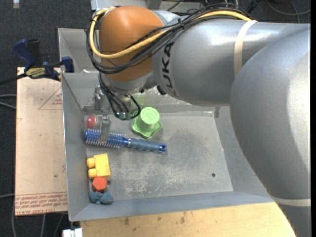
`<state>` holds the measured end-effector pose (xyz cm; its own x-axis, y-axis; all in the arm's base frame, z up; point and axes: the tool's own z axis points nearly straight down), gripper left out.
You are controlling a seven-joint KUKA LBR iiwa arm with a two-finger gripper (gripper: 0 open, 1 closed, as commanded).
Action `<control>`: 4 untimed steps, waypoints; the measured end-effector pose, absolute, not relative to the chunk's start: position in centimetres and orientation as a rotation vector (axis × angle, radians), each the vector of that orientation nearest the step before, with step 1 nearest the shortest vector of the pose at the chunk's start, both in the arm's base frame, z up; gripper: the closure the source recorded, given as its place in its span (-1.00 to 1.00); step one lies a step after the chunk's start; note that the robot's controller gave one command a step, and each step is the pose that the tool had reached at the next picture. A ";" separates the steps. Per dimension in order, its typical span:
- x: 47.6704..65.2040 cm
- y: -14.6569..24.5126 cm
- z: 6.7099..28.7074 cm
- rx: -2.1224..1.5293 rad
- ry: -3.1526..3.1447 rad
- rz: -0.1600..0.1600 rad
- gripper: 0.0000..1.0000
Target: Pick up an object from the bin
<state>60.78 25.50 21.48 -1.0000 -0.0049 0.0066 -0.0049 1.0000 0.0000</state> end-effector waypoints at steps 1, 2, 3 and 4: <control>57.8 21.5 6.9 -0.175 -3.135 -0.004 -1.00; 57.2 22.2 10.2 -0.186 -3.140 -0.006 -1.00; 57.6 19.8 10.0 -0.185 -3.137 0.000 -1.00; 57.0 19.2 6.8 -0.291 -3.126 -0.001 -1.00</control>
Offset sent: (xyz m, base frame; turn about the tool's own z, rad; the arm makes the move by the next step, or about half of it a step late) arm -0.0291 -0.0415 -0.1448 0.1179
